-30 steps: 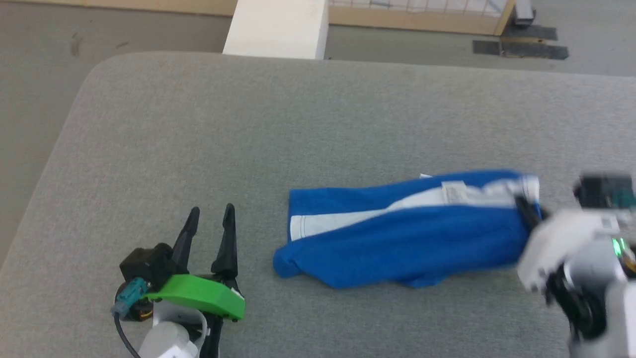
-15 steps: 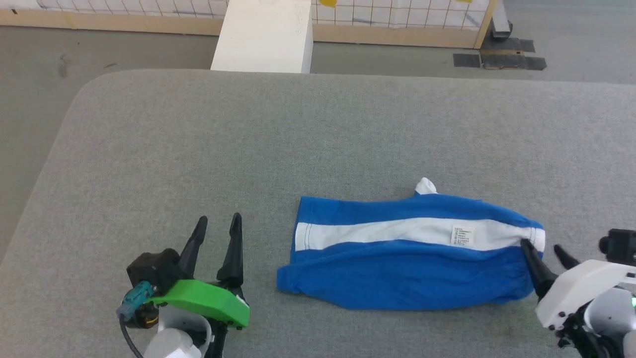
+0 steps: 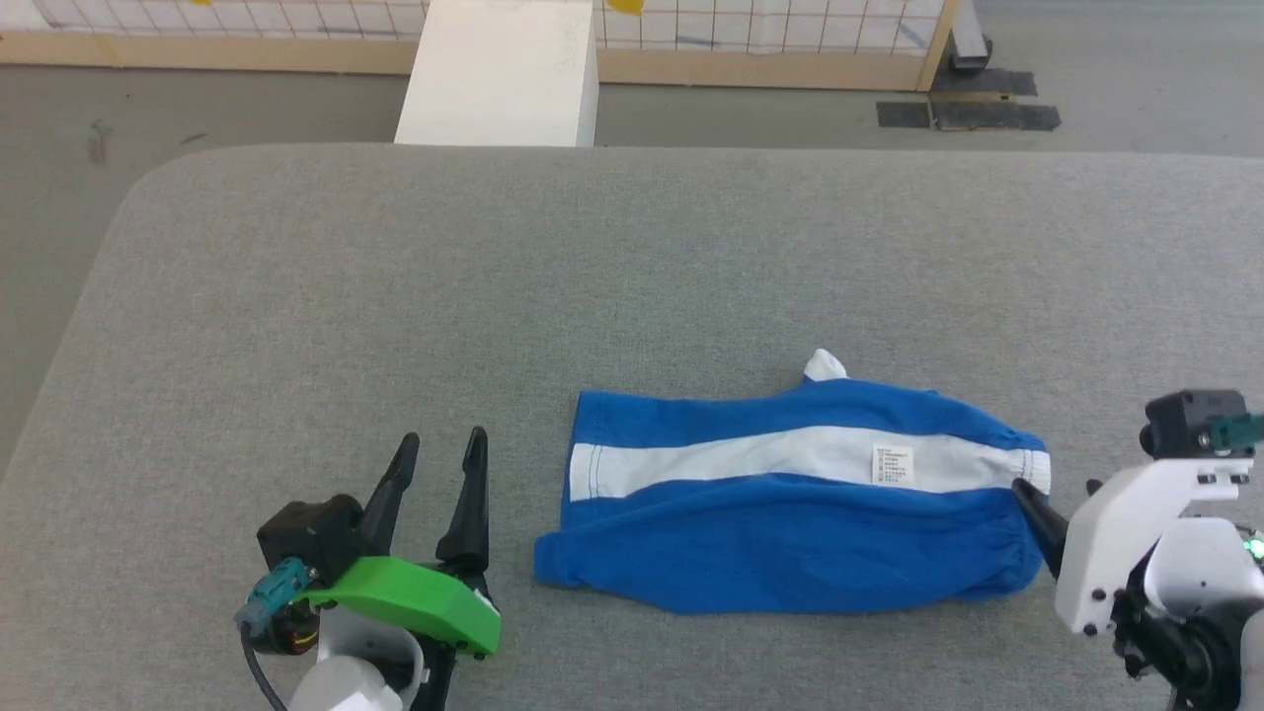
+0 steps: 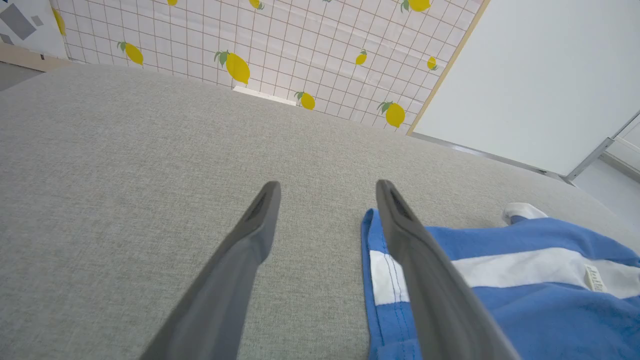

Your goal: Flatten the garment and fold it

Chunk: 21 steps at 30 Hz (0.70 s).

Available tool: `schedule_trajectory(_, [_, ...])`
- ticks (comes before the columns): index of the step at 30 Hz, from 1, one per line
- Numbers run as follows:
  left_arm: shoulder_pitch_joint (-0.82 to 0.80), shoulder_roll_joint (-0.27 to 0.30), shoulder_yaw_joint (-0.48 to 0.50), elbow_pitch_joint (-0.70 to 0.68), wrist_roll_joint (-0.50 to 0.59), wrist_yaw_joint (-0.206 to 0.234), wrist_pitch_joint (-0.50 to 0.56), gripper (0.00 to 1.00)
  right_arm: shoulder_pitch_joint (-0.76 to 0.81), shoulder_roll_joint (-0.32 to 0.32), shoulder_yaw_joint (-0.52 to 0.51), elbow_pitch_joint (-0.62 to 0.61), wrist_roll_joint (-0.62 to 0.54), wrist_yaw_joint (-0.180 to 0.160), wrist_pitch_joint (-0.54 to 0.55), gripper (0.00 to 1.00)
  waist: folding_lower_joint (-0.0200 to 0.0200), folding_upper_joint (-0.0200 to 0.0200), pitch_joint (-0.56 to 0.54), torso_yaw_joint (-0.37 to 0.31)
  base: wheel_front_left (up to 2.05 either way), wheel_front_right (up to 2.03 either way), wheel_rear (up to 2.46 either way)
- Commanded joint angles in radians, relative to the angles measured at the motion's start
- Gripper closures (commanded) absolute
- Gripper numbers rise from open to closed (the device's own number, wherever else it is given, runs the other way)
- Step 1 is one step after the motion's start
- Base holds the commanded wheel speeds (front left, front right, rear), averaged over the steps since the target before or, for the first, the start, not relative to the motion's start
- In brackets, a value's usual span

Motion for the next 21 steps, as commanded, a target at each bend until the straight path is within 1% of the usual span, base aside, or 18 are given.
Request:
schedule_trajectory(1, [-0.007, 0.007, -0.003, -0.005, -0.007, 0.003, 0.000, 0.00, -0.024, -0.001, -0.002, 0.004, -0.020, -0.002, 0.016, 0.00, 0.0000, 0.0000, 0.011, 0.007, 0.00, 0.00, 0.00])
schedule_trajectory(4, [-0.012, 0.012, -0.005, -0.005, -0.009, 0.001, 0.001, 0.00, -0.051, -0.001, -0.009, 0.033, -0.052, -0.002, 0.031, 0.00, 0.0000, 0.0000, 0.028, 0.016, 0.00, 0.00, 0.00])
schedule_trajectory(7, [-0.016, 0.017, -0.005, -0.005, -0.012, 0.000, 0.001, 0.00, -0.066, -0.001, -0.005, 0.057, -0.074, -0.002, 0.021, 0.00, 0.0000, 0.0000, 0.043, 0.024, 0.00, 0.00, 0.00])
schedule_trajectory(12, [-0.023, 0.026, -0.004, -0.005, -0.016, -0.002, 0.000, 0.00, -0.098, -0.001, 0.014, 0.092, -0.073, -0.002, -0.013, 0.00, 0.0000, 0.0000, 0.063, 0.033, 0.00, 0.00, 0.00])
schedule_trajectory(13, [-0.024, 0.027, -0.004, -0.004, -0.017, -0.002, -0.001, 0.00, -0.103, -0.001, 0.015, 0.097, -0.074, -0.002, -0.018, 0.51, 0.0000, 0.0000, 0.064, 0.033, 0.00, 0.00, 0.00])
schedule_trajectory(14, [-0.025, 0.027, -0.005, -0.003, -0.017, -0.002, -0.001, 0.00, -0.107, -0.001, 0.017, 0.101, -0.076, -0.002, -0.024, 0.67, 0.0000, 0.0000, 0.065, 0.034, 0.00, 0.00, 0.00])
schedule_trajectory(15, [-0.026, 0.027, -0.007, -0.001, -0.017, -0.002, -0.001, 0.00, -0.110, -0.001, 0.018, 0.104, -0.078, -0.002, -0.028, 0.93, 0.0000, 0.0000, 0.066, 0.035, 0.00, 0.00, 0.00])
schedule_trajectory(16, [-0.028, 0.027, -0.009, 0.001, -0.018, -0.002, -0.001, 0.00, -0.112, -0.001, 0.019, 0.107, -0.081, -0.002, -0.031, 1.00, 0.0000, 0.0000, 0.066, 0.035, 0.00, 0.00, 0.00])
schedule_trajectory(21, [-0.035, 0.023, -0.024, 0.009, -0.022, -0.004, 0.004, 0.00, -0.110, -0.001, 0.017, 0.117, -0.075, -0.002, -0.022, 1.00, 0.0000, 0.0000, 0.058, 0.030, 0.00, 0.00, 0.00])
